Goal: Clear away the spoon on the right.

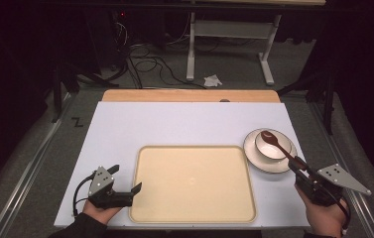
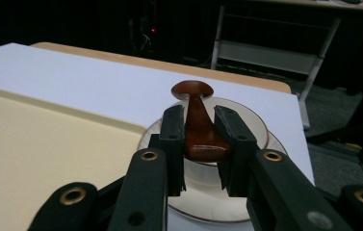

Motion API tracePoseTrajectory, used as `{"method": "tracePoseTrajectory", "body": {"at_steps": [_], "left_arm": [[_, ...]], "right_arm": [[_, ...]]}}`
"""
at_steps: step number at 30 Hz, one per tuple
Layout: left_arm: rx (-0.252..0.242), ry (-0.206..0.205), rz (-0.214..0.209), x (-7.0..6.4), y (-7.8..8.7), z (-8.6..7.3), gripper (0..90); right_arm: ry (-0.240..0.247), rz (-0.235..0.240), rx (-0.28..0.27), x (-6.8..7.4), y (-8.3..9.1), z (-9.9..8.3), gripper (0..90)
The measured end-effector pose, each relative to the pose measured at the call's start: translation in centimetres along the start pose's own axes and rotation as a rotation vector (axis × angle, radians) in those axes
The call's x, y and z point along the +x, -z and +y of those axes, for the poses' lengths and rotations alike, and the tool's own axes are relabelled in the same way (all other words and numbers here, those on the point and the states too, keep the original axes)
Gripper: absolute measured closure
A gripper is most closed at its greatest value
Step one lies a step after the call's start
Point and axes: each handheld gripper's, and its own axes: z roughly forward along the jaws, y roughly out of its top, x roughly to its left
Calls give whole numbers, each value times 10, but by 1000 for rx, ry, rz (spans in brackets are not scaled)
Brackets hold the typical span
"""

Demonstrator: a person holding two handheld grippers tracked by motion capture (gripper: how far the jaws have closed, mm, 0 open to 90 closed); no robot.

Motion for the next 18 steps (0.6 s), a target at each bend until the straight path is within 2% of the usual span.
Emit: {"method": "tracePoseTrajectory", "body": {"at_steps": [6,14,18], "left_arm": [[-2,-2,1,0,0,0,16],[-13,1,3,0,1,1,15],[-24,3,7,0,3,1,8]], "right_arm": [[7,75,-27,17,-2,3,768],[52,133,-31,42,-13,1,768],[56,163,-33,52,-17,1,768]]}}
